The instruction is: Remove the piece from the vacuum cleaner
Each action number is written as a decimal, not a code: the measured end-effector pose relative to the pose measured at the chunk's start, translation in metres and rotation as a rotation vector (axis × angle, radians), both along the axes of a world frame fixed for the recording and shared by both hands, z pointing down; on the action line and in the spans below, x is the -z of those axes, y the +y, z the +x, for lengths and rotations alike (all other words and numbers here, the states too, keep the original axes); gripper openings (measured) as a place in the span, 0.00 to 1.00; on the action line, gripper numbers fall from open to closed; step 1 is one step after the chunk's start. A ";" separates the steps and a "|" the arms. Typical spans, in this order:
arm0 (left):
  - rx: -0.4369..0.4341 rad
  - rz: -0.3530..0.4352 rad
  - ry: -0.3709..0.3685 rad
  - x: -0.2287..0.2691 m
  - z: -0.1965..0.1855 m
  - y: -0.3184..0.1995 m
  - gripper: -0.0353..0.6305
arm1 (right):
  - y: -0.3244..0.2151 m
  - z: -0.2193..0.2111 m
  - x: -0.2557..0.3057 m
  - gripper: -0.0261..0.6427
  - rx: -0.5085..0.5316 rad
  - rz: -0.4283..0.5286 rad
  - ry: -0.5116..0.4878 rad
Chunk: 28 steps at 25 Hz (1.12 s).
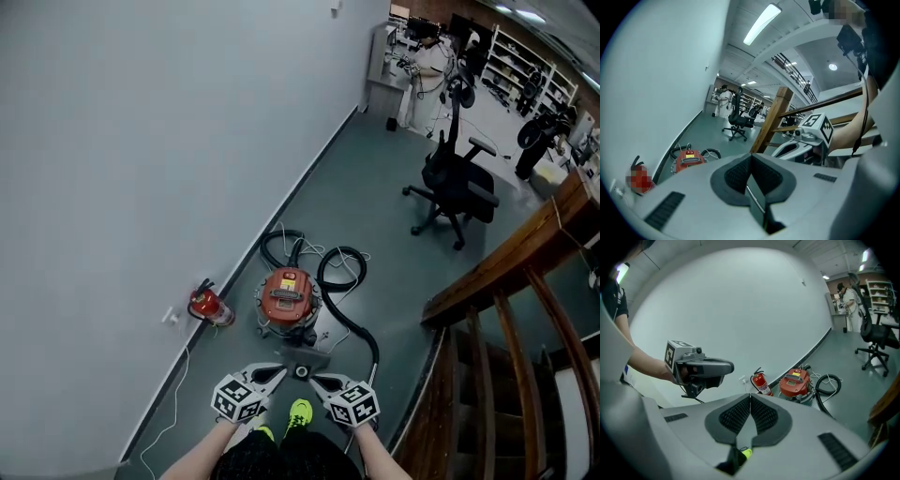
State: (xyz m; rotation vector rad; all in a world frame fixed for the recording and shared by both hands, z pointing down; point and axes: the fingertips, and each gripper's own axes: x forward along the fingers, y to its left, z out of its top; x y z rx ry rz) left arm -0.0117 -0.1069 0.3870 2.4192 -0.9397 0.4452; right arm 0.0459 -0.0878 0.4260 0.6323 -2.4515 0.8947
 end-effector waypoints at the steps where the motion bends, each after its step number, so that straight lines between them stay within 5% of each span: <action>1: 0.008 0.003 0.007 0.003 -0.001 0.000 0.07 | 0.001 0.000 0.001 0.06 0.001 0.002 0.003; 28: -0.034 0.080 0.086 0.056 -0.012 0.099 0.07 | 0.085 -0.015 0.063 0.06 -0.139 0.097 0.003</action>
